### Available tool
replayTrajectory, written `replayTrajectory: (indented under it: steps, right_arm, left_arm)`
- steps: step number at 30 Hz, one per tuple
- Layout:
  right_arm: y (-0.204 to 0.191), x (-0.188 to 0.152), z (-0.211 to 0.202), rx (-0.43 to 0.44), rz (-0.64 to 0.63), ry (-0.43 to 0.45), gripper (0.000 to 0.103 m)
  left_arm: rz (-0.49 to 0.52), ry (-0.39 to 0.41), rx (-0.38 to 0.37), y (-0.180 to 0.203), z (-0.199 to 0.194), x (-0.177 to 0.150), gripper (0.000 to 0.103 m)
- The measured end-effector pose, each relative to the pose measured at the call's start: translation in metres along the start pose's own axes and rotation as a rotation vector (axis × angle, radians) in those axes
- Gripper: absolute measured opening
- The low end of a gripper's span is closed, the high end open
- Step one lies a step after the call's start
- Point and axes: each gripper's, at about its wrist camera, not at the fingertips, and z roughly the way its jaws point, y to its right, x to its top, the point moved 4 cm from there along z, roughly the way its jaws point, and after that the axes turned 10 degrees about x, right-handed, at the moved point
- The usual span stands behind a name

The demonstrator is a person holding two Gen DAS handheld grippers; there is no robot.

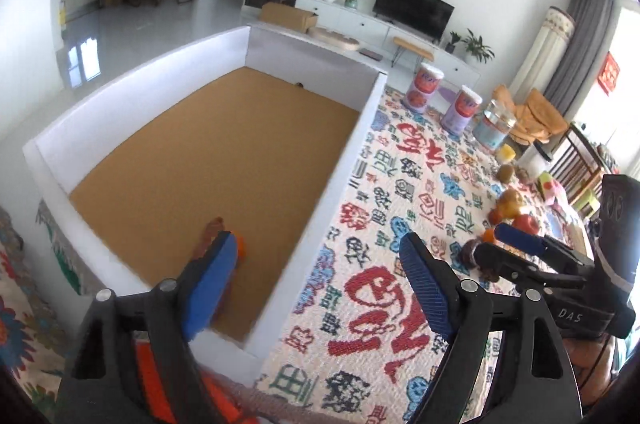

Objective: Organize fruits

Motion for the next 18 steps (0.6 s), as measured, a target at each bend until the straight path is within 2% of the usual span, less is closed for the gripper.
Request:
replayTrajectory:
  steps: [2, 4, 7, 11, 15, 18]
  right_arm:
    - [0.035, -0.036, -0.038, -0.144, -0.036, 0.006, 0.073]
    - [0.076, -0.076, -0.077, -0.285, -0.013, 0.004, 0.073]
    - [0.139, -0.134, -0.140, -0.480, 0.093, 0.010, 0.079]
    - [0.209, -0.189, -0.206, -0.756, 0.229, 0.003, 0.081]
    - [0.264, -0.211, -0.247, -0.871, 0.362, 0.027, 0.081]
    - [0.282, -0.220, -0.253, -0.892, 0.399, 0.031, 0.081]
  left_arm:
    - [0.070, -0.011, -0.066, 0.041, 0.002, -0.018, 0.089]
    - [0.142, -0.036, -0.109, 0.080, 0.011, -0.039, 0.090]
    - [0.262, -0.076, -0.109, 0.134, 0.031, -0.066, 0.090]
    - [0.353, -0.029, -0.082, 0.173, 0.054, -0.080, 0.090]
    - [0.392, 0.003, -0.057, 0.185, 0.081, -0.081, 0.090]
    - [0.401, -0.026, -0.016, 0.187, 0.105, -0.085, 0.090]
